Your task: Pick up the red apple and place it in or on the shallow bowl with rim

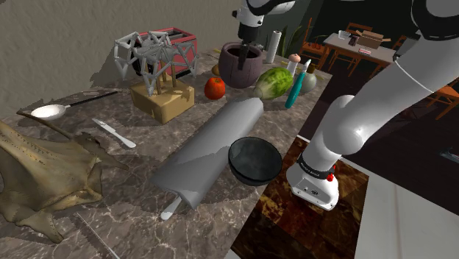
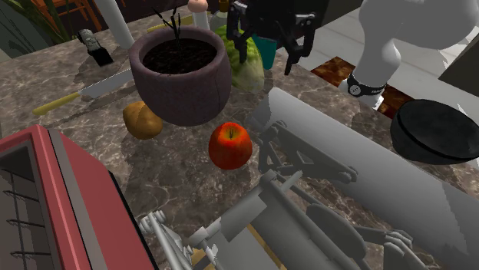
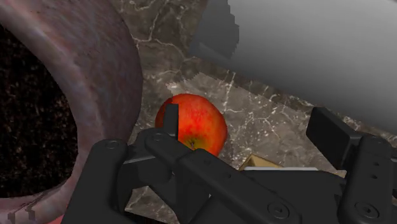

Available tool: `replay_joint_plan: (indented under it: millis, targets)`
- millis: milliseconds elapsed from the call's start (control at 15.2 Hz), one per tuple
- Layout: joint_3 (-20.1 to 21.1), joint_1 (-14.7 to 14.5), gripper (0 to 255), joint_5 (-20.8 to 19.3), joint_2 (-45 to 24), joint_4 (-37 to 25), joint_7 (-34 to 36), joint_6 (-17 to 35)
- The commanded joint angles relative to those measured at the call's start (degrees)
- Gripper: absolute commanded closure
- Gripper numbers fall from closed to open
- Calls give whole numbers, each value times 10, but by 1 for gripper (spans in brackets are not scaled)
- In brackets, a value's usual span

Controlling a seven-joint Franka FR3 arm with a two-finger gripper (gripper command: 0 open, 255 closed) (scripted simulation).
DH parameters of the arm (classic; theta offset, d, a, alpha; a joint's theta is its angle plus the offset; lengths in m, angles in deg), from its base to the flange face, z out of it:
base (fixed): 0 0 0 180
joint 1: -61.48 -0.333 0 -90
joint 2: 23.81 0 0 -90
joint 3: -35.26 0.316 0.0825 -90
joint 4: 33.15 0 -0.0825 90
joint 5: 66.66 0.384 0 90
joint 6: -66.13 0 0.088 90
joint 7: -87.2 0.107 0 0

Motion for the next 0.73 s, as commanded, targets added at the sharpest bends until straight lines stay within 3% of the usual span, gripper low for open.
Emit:
replay_joint_plan:
  millis: [0,462,660]
  targets:
    - [-14,-12,0,8,-45,-24,-66,21]
    - [-21,-41,0,58,-198,-129,-267,65]
    - [-20,-40,0,62,-206,-116,-269,87]
